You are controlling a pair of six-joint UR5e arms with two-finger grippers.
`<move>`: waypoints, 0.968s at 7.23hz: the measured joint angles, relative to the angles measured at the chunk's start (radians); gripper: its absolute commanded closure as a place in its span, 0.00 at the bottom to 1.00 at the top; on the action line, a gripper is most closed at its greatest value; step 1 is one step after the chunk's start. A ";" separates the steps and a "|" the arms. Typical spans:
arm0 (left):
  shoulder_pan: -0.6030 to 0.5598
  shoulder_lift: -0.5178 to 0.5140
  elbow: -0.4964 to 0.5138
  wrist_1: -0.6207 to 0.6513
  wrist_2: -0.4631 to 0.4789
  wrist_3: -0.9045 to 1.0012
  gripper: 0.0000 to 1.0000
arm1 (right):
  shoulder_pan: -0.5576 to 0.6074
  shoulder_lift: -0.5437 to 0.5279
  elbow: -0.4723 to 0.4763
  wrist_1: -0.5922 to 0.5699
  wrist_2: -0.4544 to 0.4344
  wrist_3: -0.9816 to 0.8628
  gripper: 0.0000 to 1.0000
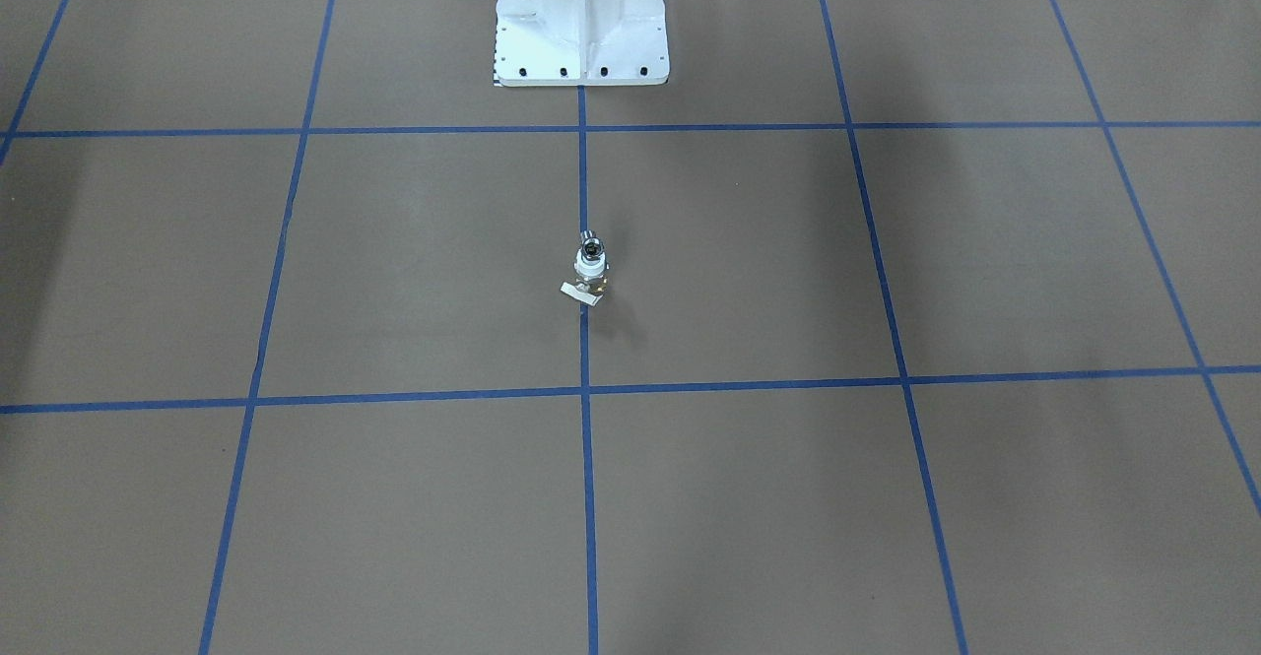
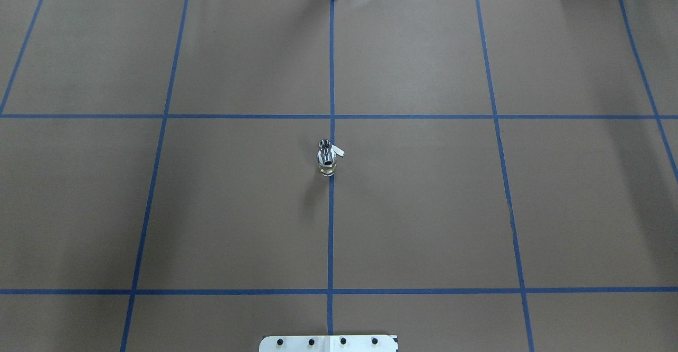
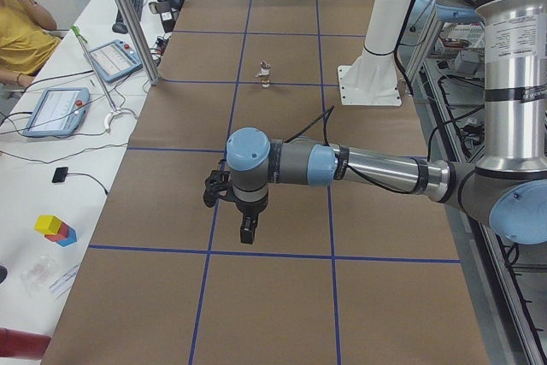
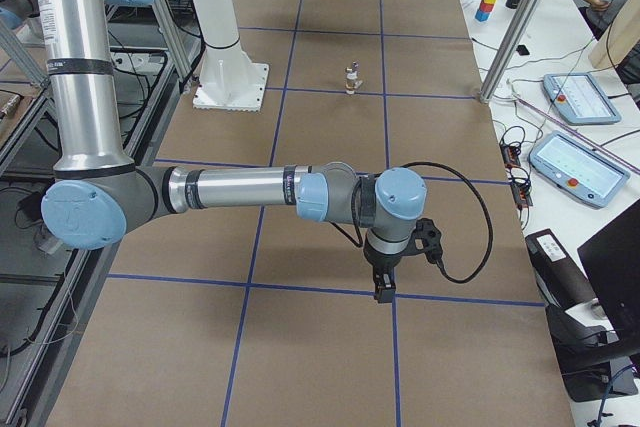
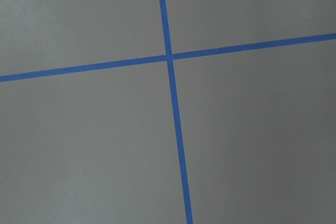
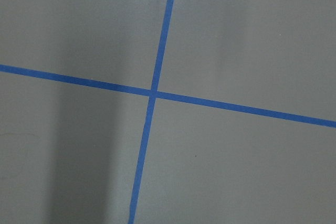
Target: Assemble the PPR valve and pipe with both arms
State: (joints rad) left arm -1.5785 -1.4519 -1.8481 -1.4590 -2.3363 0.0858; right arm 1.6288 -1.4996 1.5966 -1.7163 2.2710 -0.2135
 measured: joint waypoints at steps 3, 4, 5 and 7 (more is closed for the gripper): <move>0.000 0.010 -0.009 0.000 0.000 0.000 0.00 | 0.001 -0.001 0.012 0.001 0.002 0.051 0.00; 0.000 0.010 -0.012 0.000 -0.001 -0.001 0.00 | 0.001 -0.002 0.017 0.001 0.002 0.057 0.00; 0.000 0.011 -0.014 0.000 -0.001 -0.001 0.00 | 0.001 -0.002 0.019 0.001 0.001 0.059 0.00; 0.000 0.013 -0.015 -0.001 -0.001 -0.001 0.00 | 0.002 -0.003 0.020 0.001 -0.001 0.057 0.00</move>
State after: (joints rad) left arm -1.5785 -1.4393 -1.8632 -1.4595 -2.3377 0.0844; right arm 1.6303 -1.5022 1.6166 -1.7150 2.2702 -0.1567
